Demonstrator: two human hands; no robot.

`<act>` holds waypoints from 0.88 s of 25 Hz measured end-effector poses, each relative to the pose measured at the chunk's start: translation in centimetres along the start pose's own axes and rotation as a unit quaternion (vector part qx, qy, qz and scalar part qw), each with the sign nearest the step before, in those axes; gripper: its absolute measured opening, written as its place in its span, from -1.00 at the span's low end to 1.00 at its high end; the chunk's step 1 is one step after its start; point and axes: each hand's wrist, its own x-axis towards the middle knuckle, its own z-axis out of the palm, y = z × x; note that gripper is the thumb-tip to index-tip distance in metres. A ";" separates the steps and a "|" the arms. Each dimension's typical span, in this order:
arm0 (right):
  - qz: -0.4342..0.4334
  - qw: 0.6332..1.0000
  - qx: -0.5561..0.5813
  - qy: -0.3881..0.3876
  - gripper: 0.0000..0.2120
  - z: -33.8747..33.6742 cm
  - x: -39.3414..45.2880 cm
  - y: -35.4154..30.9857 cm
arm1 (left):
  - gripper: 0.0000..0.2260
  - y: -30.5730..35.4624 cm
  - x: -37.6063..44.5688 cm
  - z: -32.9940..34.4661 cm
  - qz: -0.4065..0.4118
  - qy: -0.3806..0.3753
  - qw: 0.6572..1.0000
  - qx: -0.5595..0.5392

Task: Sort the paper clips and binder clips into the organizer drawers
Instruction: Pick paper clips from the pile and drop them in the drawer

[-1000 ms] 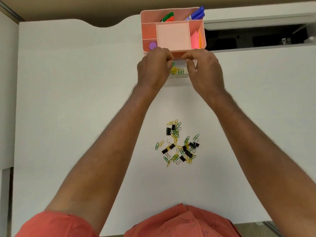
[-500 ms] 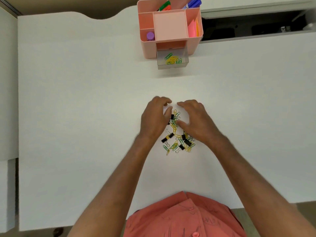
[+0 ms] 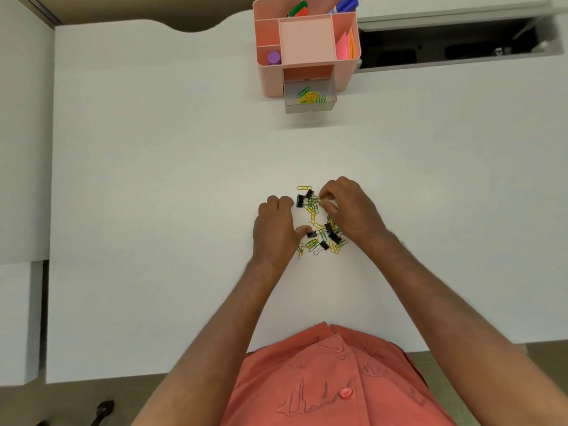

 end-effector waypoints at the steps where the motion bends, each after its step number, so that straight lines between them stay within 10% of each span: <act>1: 0.013 1.000 0.002 0.008 -0.89 0.1 -0.3 0.0 | -0.45 0.4 0.1 0.1 0.006 -0.001 1.000 0.005; 17: 0.057 0.987 -0.143 -0.051 -0.66 -1.4 -2.7 0.2 | -0.83 2.3 2.1 0.9 -0.006 0.028 0.999 -0.021; 22: 0.077 0.984 -0.152 -0.052 -0.55 -1.1 -2.6 -0.4 | -0.64 3.1 1.6 1.2 -0.007 0.030 1.000 -0.001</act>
